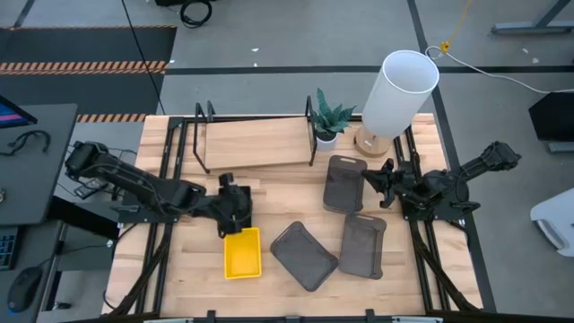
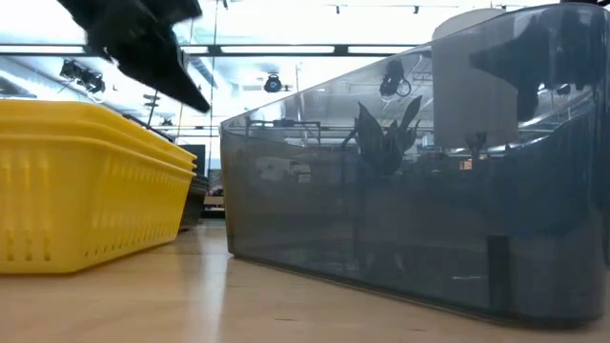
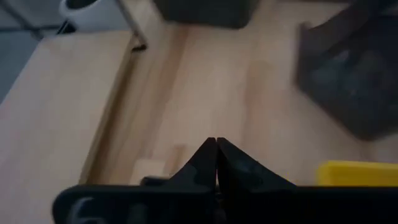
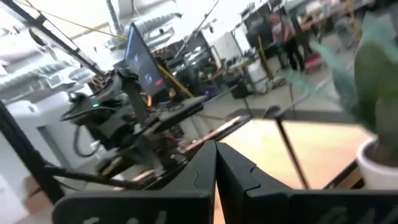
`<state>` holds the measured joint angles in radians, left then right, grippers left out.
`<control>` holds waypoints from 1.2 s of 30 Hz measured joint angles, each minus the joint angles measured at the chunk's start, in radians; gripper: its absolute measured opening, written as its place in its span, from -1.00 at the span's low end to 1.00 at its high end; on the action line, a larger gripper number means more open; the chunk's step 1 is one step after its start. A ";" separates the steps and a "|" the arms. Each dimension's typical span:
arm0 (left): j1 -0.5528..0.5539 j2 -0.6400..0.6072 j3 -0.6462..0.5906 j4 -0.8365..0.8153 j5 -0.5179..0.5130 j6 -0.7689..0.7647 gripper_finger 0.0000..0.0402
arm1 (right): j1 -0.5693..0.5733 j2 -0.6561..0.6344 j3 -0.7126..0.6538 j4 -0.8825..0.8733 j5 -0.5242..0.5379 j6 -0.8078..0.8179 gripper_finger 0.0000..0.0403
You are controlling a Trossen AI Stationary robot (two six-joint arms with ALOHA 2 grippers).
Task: Stack baskets on shelf by color
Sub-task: Put the stacked black bins on the shelf
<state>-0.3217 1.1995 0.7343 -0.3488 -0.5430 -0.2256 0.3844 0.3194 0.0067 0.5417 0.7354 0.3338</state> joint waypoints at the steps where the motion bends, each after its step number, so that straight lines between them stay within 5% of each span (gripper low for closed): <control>1: 0.018 0.000 -0.010 -0.002 0.003 0.000 -0.93 | 0.000 0.004 0.000 -0.013 -0.012 0.016 -0.92; 8: 0.147 0.002 -0.041 -0.028 0.234 0.009 -0.97 | 0.000 0.051 0.000 -0.045 -0.057 0.065 -0.92; 15: 0.136 0.002 -0.041 -0.145 0.442 -0.067 -0.84 | 0.000 0.081 0.000 -0.049 -0.056 0.068 -0.92; 22: 0.066 -0.011 0.016 -0.379 0.439 -0.193 -0.66 | 0.000 0.082 0.000 -0.049 -0.048 0.013 -0.92; 29: -0.065 -0.010 0.063 -0.419 0.427 -0.229 -0.50 | 0.000 0.082 0.000 -0.049 -0.048 -0.001 -0.92; 36: -0.119 -0.011 0.066 -0.575 0.200 -0.407 -0.34 | 0.000 0.082 0.000 -0.049 -0.029 0.006 -0.92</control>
<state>-0.4404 1.1889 0.7998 -0.9238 -0.3431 -0.6329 0.3840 0.4011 0.0067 0.4930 0.7059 0.3394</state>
